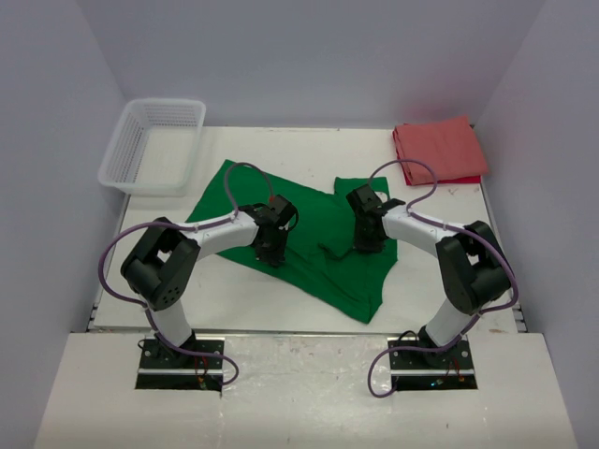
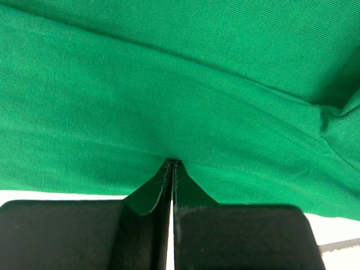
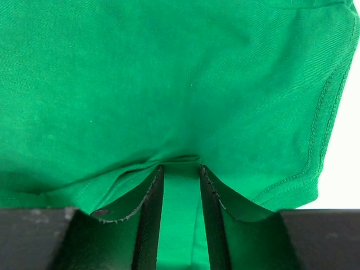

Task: Fold and stack the t-shirts
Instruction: Fold the flattened tshirt in 1/3 of the way

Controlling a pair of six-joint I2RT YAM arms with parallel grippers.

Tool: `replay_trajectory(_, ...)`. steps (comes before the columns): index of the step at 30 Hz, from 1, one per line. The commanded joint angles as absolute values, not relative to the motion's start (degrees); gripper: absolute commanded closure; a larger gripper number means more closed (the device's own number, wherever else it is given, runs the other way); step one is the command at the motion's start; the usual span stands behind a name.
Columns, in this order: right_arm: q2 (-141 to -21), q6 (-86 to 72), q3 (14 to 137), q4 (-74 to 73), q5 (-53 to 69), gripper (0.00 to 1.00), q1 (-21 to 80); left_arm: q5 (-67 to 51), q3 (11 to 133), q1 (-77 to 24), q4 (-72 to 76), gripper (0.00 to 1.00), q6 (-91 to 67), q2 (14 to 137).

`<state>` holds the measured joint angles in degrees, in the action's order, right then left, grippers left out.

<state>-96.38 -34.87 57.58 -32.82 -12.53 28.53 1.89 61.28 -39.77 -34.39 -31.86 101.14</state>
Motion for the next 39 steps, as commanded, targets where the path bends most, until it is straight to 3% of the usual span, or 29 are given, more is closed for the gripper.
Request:
replay_trajectory(1,-96.68,-34.37,58.45,-31.03,-11.78,0.67,28.39,1.05,59.15,-39.90,-31.73,1.00,-31.20,104.68)
replay_trajectory(9,-97.03,-34.72,58.62,-30.94,-12.30,0.78,28.39,1.23,59.06,-39.55,-31.90,1.00,-30.85,104.41)
replay_trajectory(17,-96.07,-35.16,60.55,-34.27,-17.40,1.00,28.39,0.97,58.27,-39.38,-31.20,1.00,-30.94,105.03)
replay_trajectory(27,-91.23,-35.59,64.42,-41.04,-23.29,1.00,28.13,0.35,57.92,-39.46,-30.85,1.00,-31.29,106.43)
replay_trajectory(39,-95.97,-35.95,66.01,-41.40,-24.43,1.00,26.19,0.26,56.87,-39.46,-30.50,1.00,-31.11,106.00)
